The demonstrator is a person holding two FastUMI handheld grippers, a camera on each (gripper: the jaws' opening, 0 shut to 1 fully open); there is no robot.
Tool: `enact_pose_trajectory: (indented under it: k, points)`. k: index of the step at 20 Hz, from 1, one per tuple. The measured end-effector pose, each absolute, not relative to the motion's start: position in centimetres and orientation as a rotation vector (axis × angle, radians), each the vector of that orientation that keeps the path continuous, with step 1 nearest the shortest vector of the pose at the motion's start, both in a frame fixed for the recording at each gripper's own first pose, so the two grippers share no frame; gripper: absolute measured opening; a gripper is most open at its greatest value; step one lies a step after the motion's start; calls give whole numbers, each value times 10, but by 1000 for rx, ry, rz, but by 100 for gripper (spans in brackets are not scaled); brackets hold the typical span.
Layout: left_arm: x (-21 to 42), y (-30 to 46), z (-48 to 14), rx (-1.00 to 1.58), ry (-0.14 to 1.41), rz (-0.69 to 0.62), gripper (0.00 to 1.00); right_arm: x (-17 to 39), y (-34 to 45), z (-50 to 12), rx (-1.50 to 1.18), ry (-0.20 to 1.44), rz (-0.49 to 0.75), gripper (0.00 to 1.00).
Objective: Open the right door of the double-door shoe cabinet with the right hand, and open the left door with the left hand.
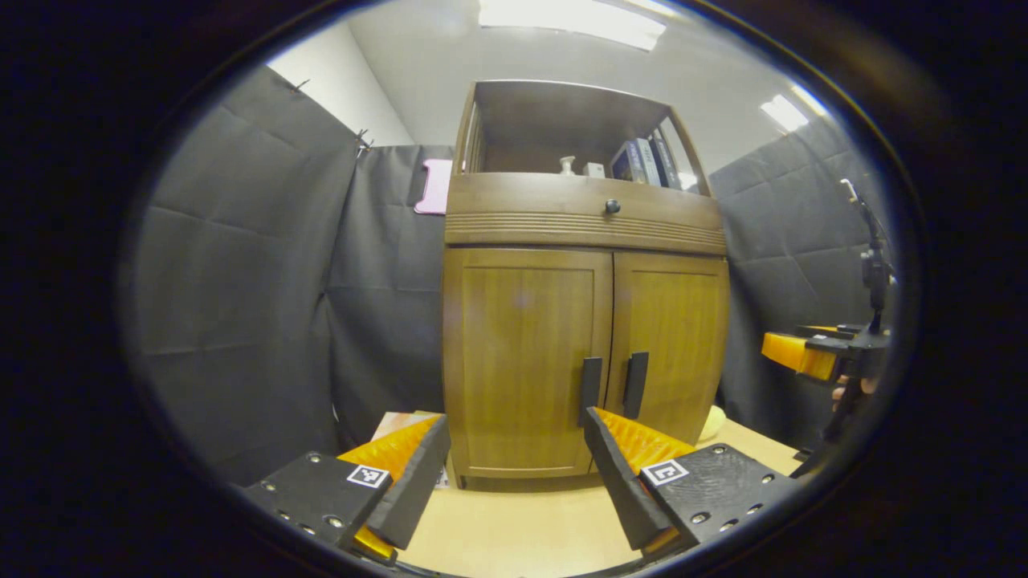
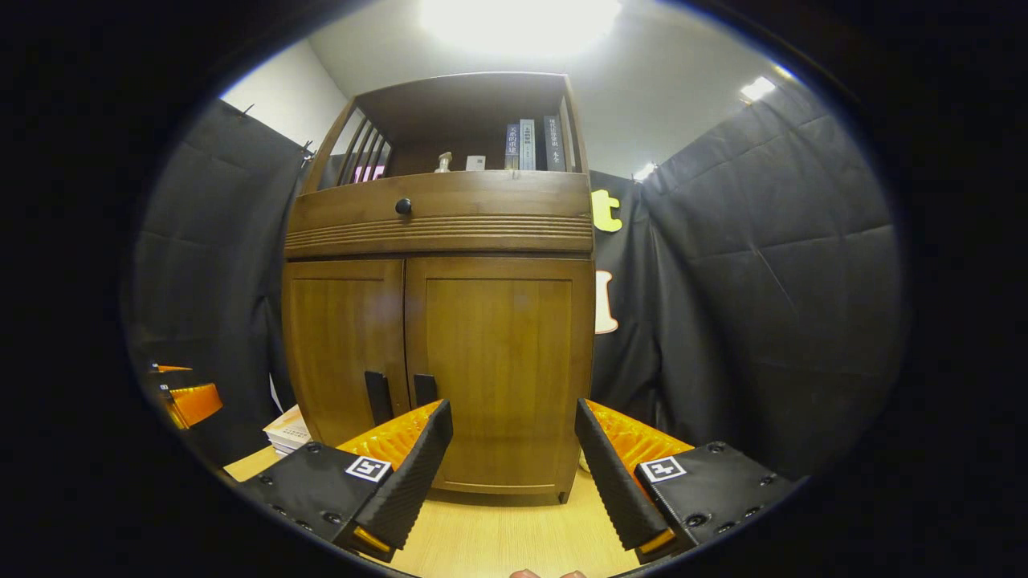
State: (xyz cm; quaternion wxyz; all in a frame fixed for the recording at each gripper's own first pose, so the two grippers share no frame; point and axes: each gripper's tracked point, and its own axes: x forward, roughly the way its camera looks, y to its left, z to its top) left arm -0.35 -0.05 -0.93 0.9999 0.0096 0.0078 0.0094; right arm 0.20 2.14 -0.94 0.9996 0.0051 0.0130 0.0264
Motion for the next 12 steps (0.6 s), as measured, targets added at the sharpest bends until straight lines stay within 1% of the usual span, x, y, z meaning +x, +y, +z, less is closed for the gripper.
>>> enact_pose_trajectory:
  k: [8, 12]
  points:
    - [-16, 8, -14, -9, 56, 77, 96, 11, 46, -16, 18, 72, 82, 96]
    - [-19, 19, -16, 10, 62, 127, 98, 21, 64, -10, 22, 57, 110, 97]
